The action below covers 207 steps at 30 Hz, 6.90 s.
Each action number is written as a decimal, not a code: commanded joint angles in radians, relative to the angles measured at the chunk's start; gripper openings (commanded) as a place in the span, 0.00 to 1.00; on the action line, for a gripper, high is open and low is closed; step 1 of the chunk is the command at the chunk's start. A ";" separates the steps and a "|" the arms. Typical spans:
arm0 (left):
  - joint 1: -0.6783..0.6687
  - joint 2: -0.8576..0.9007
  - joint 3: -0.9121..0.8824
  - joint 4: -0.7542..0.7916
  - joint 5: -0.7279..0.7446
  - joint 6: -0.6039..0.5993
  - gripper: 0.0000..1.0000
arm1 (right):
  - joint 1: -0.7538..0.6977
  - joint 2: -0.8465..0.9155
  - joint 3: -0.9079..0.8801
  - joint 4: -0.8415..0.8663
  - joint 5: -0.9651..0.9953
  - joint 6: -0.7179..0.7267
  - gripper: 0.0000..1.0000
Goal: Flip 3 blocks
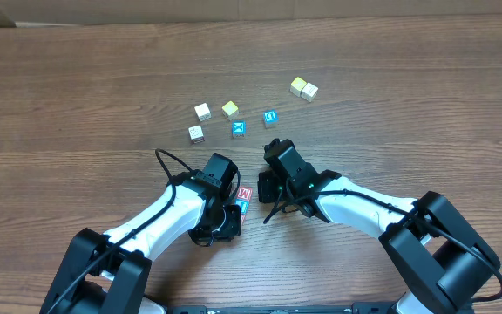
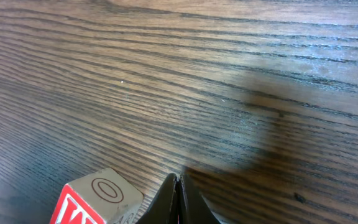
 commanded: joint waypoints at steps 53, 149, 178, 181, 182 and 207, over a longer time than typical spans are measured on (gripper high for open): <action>-0.028 0.003 0.018 0.010 0.031 -0.011 0.04 | 0.003 0.051 0.013 0.115 -0.096 -0.004 0.04; -0.059 0.003 0.018 0.004 -0.060 -0.060 0.04 | 0.003 0.051 0.013 0.116 -0.126 -0.008 0.04; -0.059 0.003 0.018 0.046 -0.041 -0.059 0.04 | 0.003 0.051 0.013 0.135 -0.134 -0.009 0.04; -0.059 0.003 0.018 0.046 -0.040 -0.058 0.04 | 0.003 0.051 0.013 0.135 -0.134 -0.009 0.04; -0.059 0.003 0.018 0.046 -0.040 -0.058 0.04 | 0.003 0.051 0.013 0.135 -0.134 -0.009 0.04; -0.059 0.003 0.018 0.048 -0.039 -0.059 0.04 | 0.003 0.051 0.013 0.139 -0.152 -0.031 0.04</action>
